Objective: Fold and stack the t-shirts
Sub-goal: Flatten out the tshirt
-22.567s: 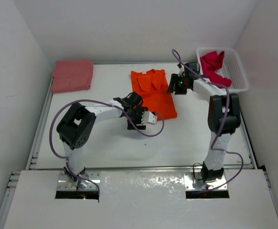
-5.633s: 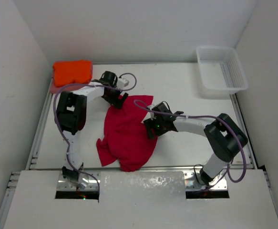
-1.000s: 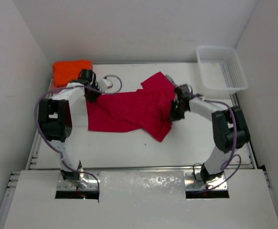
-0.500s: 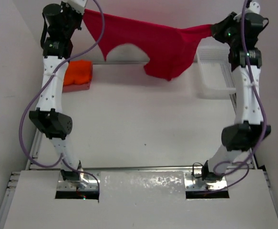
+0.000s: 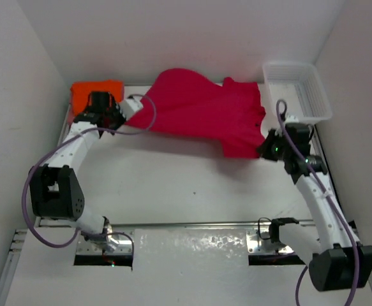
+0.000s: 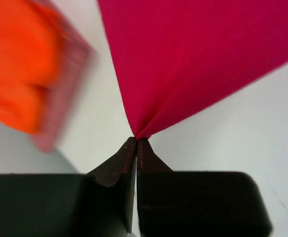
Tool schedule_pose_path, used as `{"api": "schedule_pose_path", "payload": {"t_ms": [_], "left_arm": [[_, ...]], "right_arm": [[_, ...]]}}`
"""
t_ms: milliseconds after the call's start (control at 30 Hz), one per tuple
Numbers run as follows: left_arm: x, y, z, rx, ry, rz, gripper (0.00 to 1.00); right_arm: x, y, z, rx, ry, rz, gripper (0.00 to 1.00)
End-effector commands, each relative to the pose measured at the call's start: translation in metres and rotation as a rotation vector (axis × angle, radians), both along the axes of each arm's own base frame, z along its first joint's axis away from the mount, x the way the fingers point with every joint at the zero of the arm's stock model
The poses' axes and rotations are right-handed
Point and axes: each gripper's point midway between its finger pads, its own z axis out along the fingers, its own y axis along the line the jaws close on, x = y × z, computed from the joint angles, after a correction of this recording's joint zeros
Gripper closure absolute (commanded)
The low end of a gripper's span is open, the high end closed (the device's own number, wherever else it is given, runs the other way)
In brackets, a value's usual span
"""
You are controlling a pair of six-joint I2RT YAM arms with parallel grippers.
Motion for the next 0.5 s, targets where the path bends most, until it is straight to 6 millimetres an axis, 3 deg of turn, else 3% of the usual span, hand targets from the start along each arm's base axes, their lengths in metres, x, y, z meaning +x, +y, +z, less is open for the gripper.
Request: {"api": "schedule_pose_path", "payload": {"t_ms": [0,33,67,100,167,233,333,467], "left_arm": [[-0.068,0.014,-0.043,0.104,0.134,-0.039,1.0],[-0.082,0.017,-0.052,0.124,0.162,-0.039,1.0],[-0.095,0.02,-0.064,0.132,0.195,-0.03,1.0],[-0.117,0.023,-0.086,0.141,0.255,-0.021,1.0],[-0.14,0.024,-0.104,0.135,0.318,-0.015,1.0],[-0.17,0.02,-0.122,0.113,0.394,-0.022,1.0],[-0.2,0.021,-0.132,0.106,0.462,-0.017,1.0],[-0.21,0.021,-0.13,0.092,0.472,0.011,1.0]], "right_arm": [[-0.07,0.003,-0.062,-0.025,0.173,0.009,1.0],[-0.082,0.004,-0.075,-0.022,0.205,0.005,1.0],[-0.103,0.008,-0.103,-0.004,0.283,0.004,1.0],[-0.111,0.013,-0.109,0.019,0.286,0.021,1.0],[-0.127,0.016,-0.13,0.046,0.34,0.006,1.0],[-0.132,0.017,-0.135,0.053,0.345,0.008,1.0],[-0.13,0.018,-0.129,0.043,0.338,0.03,1.0],[-0.11,0.02,-0.12,0.042,0.289,0.037,1.0]]}}
